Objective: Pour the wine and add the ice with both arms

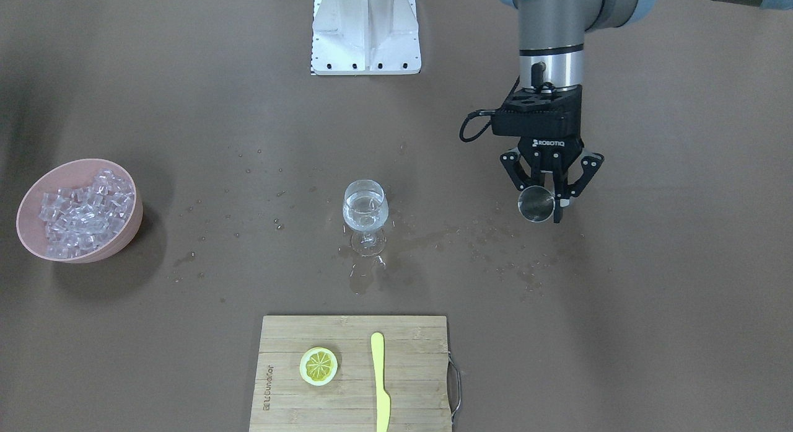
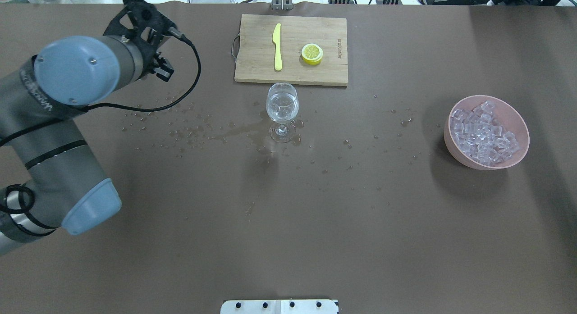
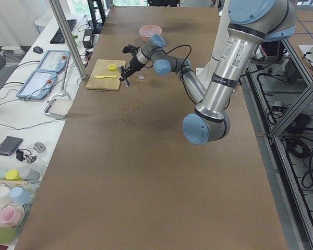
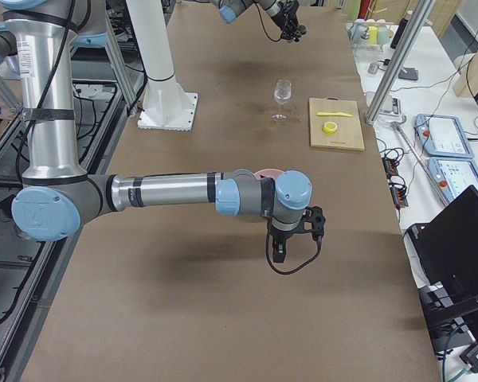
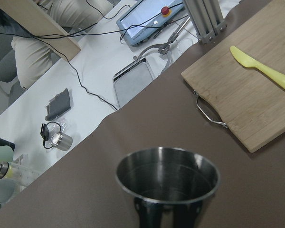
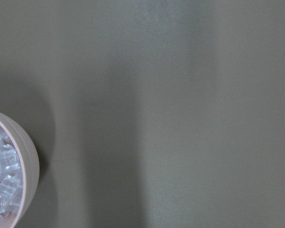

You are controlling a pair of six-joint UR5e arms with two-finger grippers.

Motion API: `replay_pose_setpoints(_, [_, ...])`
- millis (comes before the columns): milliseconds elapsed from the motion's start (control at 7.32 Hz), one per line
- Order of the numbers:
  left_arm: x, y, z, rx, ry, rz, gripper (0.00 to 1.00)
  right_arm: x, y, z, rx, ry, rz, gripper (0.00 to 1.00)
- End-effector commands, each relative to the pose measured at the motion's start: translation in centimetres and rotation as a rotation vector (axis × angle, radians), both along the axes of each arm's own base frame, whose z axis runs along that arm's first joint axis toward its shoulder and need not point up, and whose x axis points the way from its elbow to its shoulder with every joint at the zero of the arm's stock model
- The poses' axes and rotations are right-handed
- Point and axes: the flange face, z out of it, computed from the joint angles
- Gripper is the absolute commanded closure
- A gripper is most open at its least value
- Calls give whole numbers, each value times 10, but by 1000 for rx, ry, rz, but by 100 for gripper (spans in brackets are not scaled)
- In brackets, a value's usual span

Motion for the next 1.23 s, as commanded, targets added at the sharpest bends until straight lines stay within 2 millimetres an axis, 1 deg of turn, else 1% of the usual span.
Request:
replay_pose_setpoints(0, [-43,13,74,16,91,-46,100,0,-1,-2,4,0,1,0])
replay_pose_setpoints(137, [-50,20,93,4,133,-70,100,0,0,-1,2,0,1,0])
replay_pose_setpoints(273, [-52,22,109,-15,193,-102,100,0,0,-2,2,0,1,0])
replay_pose_setpoints(410, [-54,23,128,-38,292,-146,100,0,0,-2,4,0,1,0])
replay_pose_setpoints(547, [-61,30,150,-50,407,-188,100,0,0,-3,5,0,1,0])
replay_pose_setpoints(683, [-72,41,167,-55,463,-211,100,0,0,-3,7,0,1,0])
replay_pose_setpoints(820, [-77,40,185,-65,466,-268,100,0,0,-4,7,0,1,0])
replay_pose_setpoints(957, [-83,33,197,-53,482,-381,100,0,0,-4,7,0,1,0])
replay_pose_setpoints(1093, [-85,31,200,-53,506,-434,100,0,0,-4,8,0,1,0])
